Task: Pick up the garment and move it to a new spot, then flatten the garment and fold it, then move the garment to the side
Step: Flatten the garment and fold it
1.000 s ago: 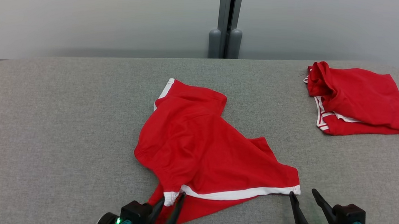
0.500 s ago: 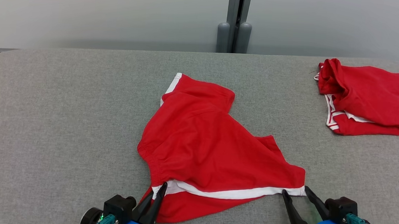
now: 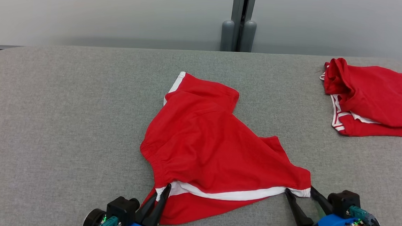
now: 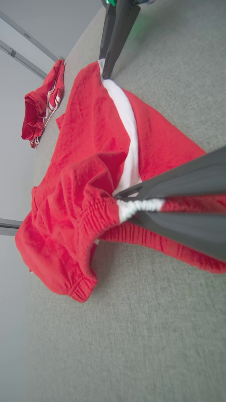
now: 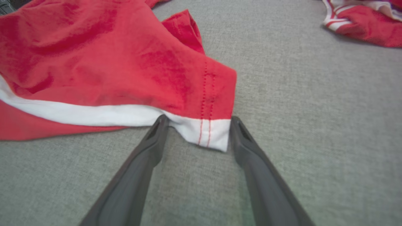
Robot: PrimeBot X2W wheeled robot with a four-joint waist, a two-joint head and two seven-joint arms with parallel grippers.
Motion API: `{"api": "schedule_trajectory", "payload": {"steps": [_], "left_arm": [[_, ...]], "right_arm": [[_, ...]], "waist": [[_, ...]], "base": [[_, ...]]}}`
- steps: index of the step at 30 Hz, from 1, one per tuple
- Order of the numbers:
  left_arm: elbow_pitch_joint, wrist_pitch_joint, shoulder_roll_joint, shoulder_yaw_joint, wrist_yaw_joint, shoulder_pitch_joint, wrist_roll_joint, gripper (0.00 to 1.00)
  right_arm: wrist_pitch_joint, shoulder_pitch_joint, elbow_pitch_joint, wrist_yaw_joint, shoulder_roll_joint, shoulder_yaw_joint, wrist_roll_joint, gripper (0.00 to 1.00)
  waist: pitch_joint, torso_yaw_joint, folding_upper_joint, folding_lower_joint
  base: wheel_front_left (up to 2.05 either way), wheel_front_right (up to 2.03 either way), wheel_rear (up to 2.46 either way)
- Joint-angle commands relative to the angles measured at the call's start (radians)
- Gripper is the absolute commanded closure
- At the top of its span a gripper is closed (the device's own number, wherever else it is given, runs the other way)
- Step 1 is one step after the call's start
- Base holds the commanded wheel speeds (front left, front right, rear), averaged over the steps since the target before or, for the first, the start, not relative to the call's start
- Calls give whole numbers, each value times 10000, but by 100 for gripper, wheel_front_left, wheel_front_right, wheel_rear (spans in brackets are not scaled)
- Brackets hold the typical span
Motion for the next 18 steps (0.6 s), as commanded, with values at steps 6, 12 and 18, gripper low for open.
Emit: {"api": "schedule_trajectory", "payload": {"steps": [6, 12, 18], "left_arm": [[-3, -40, -32, -61, -10, -154, -3, 100], [-15, -40, 14, -73, -10, -174, -46, 100], [-24, -40, 47, -60, -10, -181, -65, 100]], "right_arm": [[-27, -537, 183, 1, -351, 783, 773, 0], [-30, -643, -271, 1, -622, 1518, 1493, 0], [-30, -737, -840, 3, -855, 2173, 2122, 0]], "waist": [[89, 107, -1, -1], [124, 212, -1, -1], [140, 238, -1, -1]], "base": [[0, 0, 0], [0, 0, 0], [0, 0, 0]]}}
